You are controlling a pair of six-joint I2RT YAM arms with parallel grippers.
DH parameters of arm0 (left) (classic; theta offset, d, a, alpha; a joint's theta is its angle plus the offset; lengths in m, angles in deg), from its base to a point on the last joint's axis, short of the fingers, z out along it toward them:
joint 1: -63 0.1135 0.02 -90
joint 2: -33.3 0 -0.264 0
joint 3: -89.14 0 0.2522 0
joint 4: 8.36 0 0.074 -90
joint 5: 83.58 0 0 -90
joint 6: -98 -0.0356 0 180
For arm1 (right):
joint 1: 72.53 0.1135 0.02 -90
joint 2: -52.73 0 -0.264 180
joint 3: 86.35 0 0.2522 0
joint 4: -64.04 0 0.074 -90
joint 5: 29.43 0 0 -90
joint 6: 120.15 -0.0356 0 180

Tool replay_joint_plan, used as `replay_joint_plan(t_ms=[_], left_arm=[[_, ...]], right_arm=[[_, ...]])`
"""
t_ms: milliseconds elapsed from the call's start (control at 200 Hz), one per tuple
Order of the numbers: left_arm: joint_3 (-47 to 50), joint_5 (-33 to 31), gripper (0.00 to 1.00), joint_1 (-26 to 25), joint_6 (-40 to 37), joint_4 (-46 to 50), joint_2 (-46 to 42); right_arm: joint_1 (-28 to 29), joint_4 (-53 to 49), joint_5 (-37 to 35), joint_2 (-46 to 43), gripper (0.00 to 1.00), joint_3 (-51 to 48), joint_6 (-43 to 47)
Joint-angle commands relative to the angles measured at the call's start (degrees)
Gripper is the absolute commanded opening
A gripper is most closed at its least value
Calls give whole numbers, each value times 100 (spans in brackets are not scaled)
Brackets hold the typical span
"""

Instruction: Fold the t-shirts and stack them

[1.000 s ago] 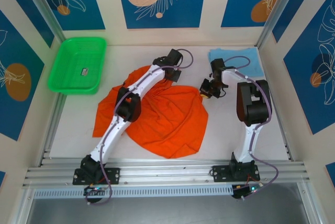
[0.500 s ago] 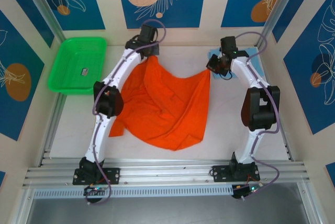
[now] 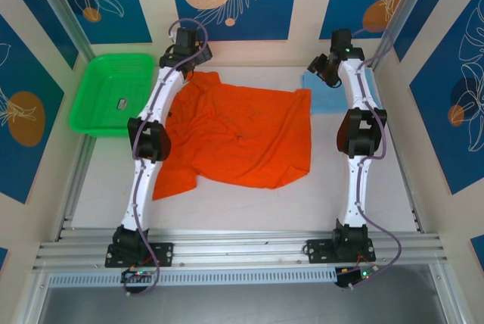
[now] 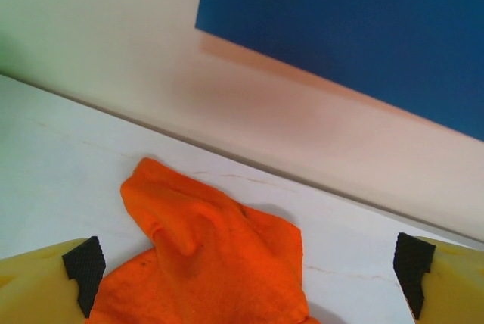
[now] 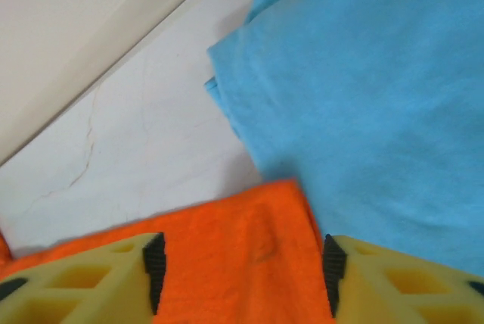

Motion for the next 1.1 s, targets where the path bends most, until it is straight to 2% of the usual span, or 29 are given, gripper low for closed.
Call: replay_joint_plan(t_ms=[0,70,145,285,400,535,710,855,975,1095], left_arm=[[-202,-342,100,-31,-165,435,-824],[266,-170,100,-62,-107,836,-1356],[1259,-123,100,-124,83,1246,-2080],[4717,254,100,-302,439,560,-3958],[7426,312,99,-384,960,-120,-5441],[9542,113,94,-514,1288,-169,-6762],[11239,-114,89,-545,1411,289,-8187],[11981,-623,88,-538,1561,925,-9111],[12438,-489,86,-559,1716,995,-9610],[12696,-315,85,-560,1986,907,-9678]], right_arm=[[116,-799,-155,-939,66,-23,-1],[198,-220,10,-2029,66,-1515,-60],[315,411,68,-3207,66,-3408,-240],[595,1024,374,-4845,65,-6272,-521],[938,1173,582,-5238,61,-7621,-514],[1425,1012,217,-4920,55,-8111,-368],[1779,1072,-81,-4488,53,-8155,-483],[2005,906,-505,-4139,53,-7887,-632],[2157,644,-880,-3909,52,-7656,-778],[2259,527,-1036,-3855,52,-7547,-860]])
